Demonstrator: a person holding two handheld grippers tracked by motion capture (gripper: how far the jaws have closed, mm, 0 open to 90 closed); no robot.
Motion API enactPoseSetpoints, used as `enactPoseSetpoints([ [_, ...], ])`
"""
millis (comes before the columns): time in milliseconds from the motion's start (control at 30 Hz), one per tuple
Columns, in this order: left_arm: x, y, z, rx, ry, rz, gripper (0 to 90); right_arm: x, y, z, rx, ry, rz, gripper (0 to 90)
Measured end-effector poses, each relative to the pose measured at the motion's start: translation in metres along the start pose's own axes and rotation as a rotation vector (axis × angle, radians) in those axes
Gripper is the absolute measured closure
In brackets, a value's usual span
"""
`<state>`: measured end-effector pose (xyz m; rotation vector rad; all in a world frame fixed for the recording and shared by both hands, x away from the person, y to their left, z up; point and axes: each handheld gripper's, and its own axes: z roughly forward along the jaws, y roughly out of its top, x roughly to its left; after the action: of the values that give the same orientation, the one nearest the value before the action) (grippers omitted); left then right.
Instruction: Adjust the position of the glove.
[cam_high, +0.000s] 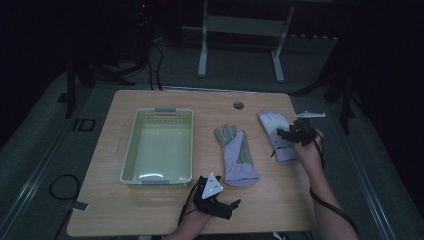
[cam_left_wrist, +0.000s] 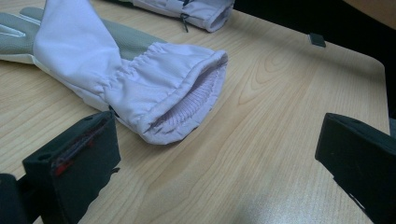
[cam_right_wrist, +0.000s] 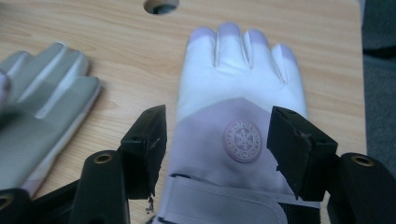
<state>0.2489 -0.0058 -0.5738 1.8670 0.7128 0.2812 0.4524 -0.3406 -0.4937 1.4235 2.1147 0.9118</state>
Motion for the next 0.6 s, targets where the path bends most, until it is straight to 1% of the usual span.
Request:
enactPoseSetpoints([
  [33, 0.0, 0.0, 0.0, 0.0, 0.0, 0.0, 0.0, -0.002, -0.001, 0.002, 0.008, 0.001, 0.004, 37.9],
  [67, 0.0, 0.0, 0.0, 0.0, 0.0, 0.0, 0.0, -0.004, -0.001, 0.005, 0.015, -0.009, 0.007, 38.0],
  [133, 0.0, 0.0, 0.0, 0.0, -0.001, 0.0, 0.0, -0.009, -0.003, 0.01, 0.029, -0.001, 0.021, 38.2],
  [200, 0.0, 0.0, 0.0, -0.001, -0.002, -0.002, 0.0, -0.012, -0.004, 0.014, 0.039, -0.009, 0.037, 40.1],
  [233, 0.0, 0.0, 0.0, 0.0, -0.002, -0.002, 0.0, -0.014, -0.005, 0.016, 0.043, -0.016, 0.047, 40.3],
  [267, 0.0, 0.0, 0.0, 0.0, -0.002, -0.002, 0.0, -0.016, -0.006, 0.018, 0.041, -0.013, 0.054, 41.3],
  [333, 0.0, 0.0, 0.0, 0.0, -0.002, -0.001, 0.0, -0.02, -0.007, 0.022, 0.046, -0.028, 0.049, 41.9],
  [400, 0.0, 0.0, 0.0, 0.0, -0.002, -0.002, 0.0, -0.023, -0.008, 0.026, 0.057, -0.019, 0.06, 42.5],
  [433, 0.0, 0.0, 0.0, 0.0, -0.003, -0.001, 0.0, -0.024, -0.009, 0.028, 0.065, -0.024, 0.063, 43.0],
  [567, 0.0, 0.0, 0.0, -0.001, -0.003, -0.004, 0.0, -0.027, -0.013, 0.037, 0.079, -0.009, 0.064, 45.9],
  [600, 0.0, 0.0, 0.0, -0.001, -0.003, -0.003, 0.0, -0.027, -0.013, 0.039, 0.092, -0.011, 0.064, 46.9],
])
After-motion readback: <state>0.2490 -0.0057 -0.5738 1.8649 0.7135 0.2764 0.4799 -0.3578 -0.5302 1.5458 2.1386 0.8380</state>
